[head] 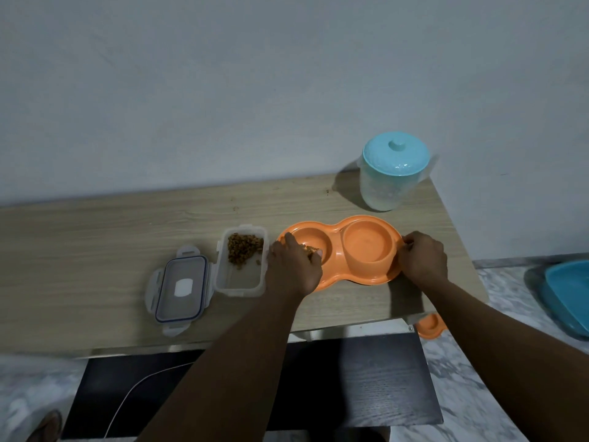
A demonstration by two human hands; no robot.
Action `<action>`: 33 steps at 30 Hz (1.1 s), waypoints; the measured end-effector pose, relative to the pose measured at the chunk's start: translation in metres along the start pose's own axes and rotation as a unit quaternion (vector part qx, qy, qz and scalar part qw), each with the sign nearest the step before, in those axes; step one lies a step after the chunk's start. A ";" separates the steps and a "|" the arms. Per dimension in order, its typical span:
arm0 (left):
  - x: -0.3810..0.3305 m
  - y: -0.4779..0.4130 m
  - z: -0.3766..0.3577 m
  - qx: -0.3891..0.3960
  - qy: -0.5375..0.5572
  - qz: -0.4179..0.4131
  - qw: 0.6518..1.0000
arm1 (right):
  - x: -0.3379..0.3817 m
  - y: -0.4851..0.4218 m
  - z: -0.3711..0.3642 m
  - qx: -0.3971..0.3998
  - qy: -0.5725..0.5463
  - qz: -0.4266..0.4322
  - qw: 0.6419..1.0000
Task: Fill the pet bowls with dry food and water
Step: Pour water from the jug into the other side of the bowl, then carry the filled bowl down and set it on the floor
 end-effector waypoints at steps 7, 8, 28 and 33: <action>0.007 0.006 -0.006 0.045 -0.006 0.055 0.997 | -0.012 0.001 -0.003 0.024 0.047 -0.017 0.998; 0.007 0.005 -0.006 0.050 -0.001 0.061 0.997 | -0.015 0.002 -0.002 0.027 0.048 -0.017 0.998; -0.072 0.030 0.014 0.038 0.163 0.026 0.986 | -0.089 0.025 0.097 -0.079 0.034 -0.029 0.996; -0.131 0.065 -0.002 0.057 0.166 -0.010 0.985 | -0.145 0.024 0.151 -0.113 0.016 -0.048 0.992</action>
Point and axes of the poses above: each hand's wrist, its own y-axis away from the middle knuckle, its own z-axis out of the back of the hand, x = y × z, the point moved 6 cm from there along -y, towards the middle knuckle, and after that the axes turned 11 degrees about -x, right-handed, at the moved point
